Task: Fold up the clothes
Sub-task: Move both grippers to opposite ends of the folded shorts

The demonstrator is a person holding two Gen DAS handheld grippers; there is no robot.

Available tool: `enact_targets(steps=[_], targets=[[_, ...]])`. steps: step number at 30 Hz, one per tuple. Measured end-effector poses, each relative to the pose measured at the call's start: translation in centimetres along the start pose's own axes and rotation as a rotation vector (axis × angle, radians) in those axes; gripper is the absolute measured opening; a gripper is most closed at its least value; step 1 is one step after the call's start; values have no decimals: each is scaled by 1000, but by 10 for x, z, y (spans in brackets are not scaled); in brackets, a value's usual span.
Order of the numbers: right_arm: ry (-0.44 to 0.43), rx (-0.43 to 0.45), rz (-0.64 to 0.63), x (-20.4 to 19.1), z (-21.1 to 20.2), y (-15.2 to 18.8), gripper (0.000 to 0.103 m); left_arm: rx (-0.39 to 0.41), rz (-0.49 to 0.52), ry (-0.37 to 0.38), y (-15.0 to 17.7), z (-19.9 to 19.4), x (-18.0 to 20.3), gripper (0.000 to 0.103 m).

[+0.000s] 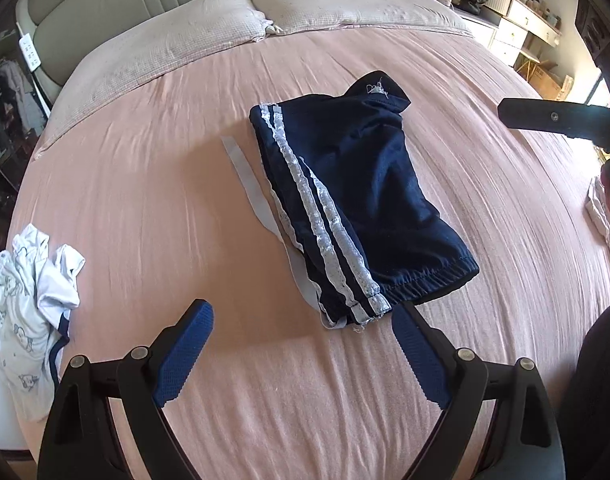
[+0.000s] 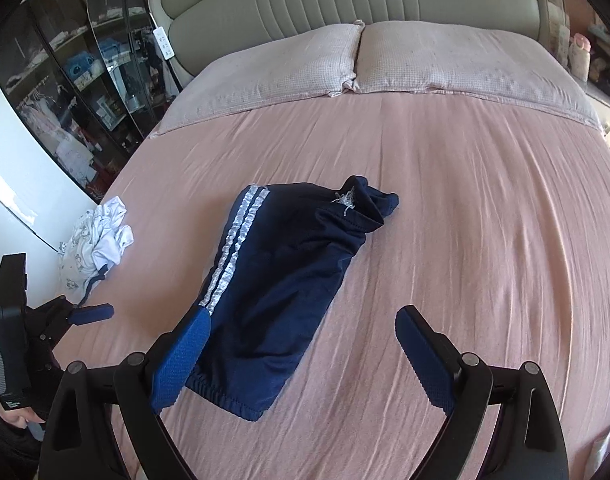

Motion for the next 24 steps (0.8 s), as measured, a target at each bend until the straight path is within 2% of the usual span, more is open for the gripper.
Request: enact_targets(steps=[5, 10, 14, 17, 19, 21, 24], targets=[[171, 39, -78, 13, 3, 18, 94, 11, 129, -7, -1, 7, -3, 92], [300, 89, -306, 3, 5, 36, 94, 33, 331, -76, 9, 15, -6, 92], [329, 113, -524, -18, 10, 50, 94, 72, 480, -103, 17, 21, -3, 92], [339, 109, -692, -33, 17, 64, 94, 88, 541, -91, 22, 29, -1, 92], [343, 105, -793, -40, 21, 74, 94, 70, 555, -65, 25, 37, 0, 92], [361, 82, -852, -40, 26, 83, 94, 58, 574, -67, 27, 44, 3, 92], [363, 33, -876, -37, 34, 93, 94, 70, 631, -62, 30, 47, 12, 92]])
Point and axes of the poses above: each gripper's, at about its wrist camera, not at the fingertips, and z roughly the way its jaws point, x to its right, y to its underside, the point moved 6 cm from there along z, roughly the way its jaws point, and after that the axes turned 4 degrees about x, right-handed, at the moved point
